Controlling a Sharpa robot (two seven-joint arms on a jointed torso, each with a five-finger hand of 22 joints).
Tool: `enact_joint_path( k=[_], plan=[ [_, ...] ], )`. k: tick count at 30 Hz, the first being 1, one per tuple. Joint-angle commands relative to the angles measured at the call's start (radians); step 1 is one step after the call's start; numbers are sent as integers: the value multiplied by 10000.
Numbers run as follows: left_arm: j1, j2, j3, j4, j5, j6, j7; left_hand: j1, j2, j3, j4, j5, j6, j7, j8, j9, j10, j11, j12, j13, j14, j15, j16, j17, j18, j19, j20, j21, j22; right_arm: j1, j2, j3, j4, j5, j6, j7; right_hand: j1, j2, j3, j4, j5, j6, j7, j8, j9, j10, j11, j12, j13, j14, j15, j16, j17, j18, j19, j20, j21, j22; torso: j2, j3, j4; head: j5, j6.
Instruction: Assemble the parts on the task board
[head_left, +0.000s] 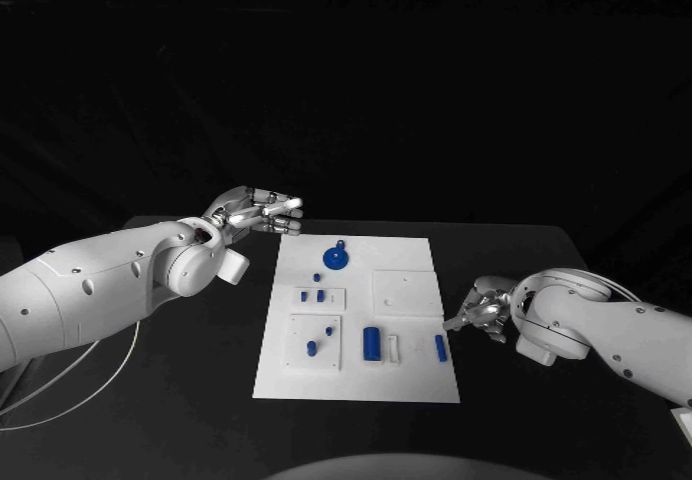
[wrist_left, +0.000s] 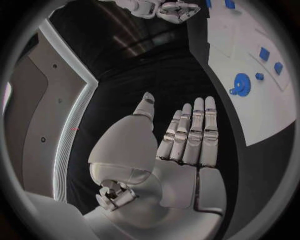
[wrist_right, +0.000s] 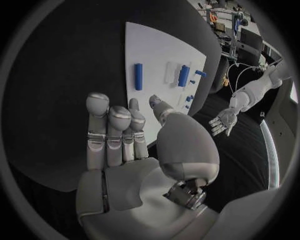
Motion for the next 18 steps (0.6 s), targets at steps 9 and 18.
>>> enact_joint_path(
  k=[9,18],
  plan=[
    [-2,24,4,31,-47,106,277,-20,151,-15,-54,43,84,2,15,12,85,0,15,4,37,-13,-44,-2,-37,22,-8,-8,-1,-293,280,-67,-132,-597,577,-688,38,-260,-451,849,-317,-35,57,-48,140,-52,19,44,-37,14,62,11,145,-49,453,66,11,73,3,2,10,54,-60],
    [-2,18,4,33,-47,142,257,-17,153,-27,-59,38,24,7,8,8,76,4,14,3,32,-11,-44,-3,-39,20,-6,-9,-2,-365,588,-185,-228,-701,440,-776,-79,-344,-237,1039,-354,13,41,-41,144,-27,3,76,-13,25,49,29,213,-73,461,46,52,104,1,6,12,81,-111]
  ],
)
